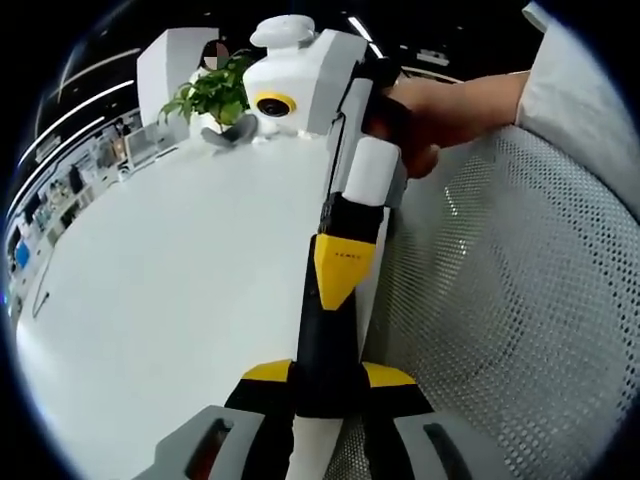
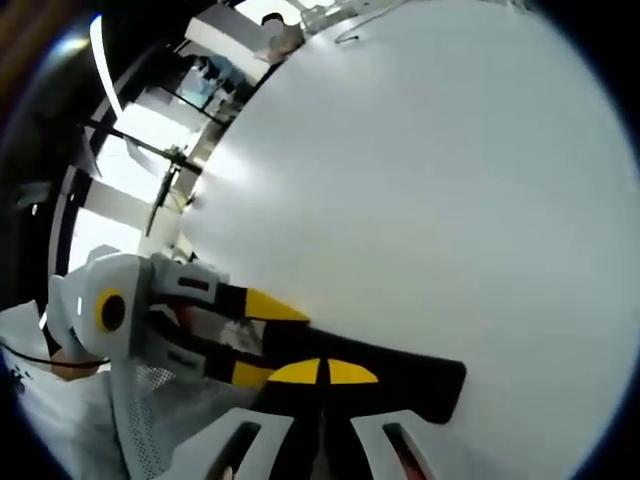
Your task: Press the specified remote control buttons in sequence, fully releasing each button before pressing the next.
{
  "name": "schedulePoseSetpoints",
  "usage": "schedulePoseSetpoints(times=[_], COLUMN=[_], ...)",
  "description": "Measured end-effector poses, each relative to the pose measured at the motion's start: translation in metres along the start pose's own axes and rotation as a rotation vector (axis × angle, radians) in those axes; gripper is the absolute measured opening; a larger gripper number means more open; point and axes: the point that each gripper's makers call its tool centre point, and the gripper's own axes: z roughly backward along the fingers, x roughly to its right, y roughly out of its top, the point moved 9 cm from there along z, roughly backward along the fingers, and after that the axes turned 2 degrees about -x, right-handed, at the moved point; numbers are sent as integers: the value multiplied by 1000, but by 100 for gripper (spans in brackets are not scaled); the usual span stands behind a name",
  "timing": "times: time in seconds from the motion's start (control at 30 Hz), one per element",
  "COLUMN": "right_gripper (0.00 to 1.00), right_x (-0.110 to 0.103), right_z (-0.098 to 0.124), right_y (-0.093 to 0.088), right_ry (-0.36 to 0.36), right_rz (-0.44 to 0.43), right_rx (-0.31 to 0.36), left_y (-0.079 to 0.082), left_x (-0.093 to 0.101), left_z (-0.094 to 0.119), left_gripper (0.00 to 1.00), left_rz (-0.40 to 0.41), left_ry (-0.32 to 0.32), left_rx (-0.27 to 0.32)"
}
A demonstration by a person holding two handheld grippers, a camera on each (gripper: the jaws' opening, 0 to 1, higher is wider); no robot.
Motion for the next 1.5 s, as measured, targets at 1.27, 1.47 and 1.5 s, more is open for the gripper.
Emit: schedulePoseSetpoints(times=[1.27, 1.47, 1.5], right_gripper=[0, 0, 0], right_x=[-15, -20, -21], right_z=[-11, -14, -14], right_y=[2, 7, 7], right_ry=[-62, -126, -137], right_rz=[161, 215, 229], right_rx=[-10, -37, -48], left_y=[-1, -1, -1], left_x=[0, 0, 0], left_z=[0, 0, 0], left_gripper=[25, 24, 24], left_rz=[13, 24, 28], left_ry=[1, 1, 0], left_rx=[18, 16, 17])
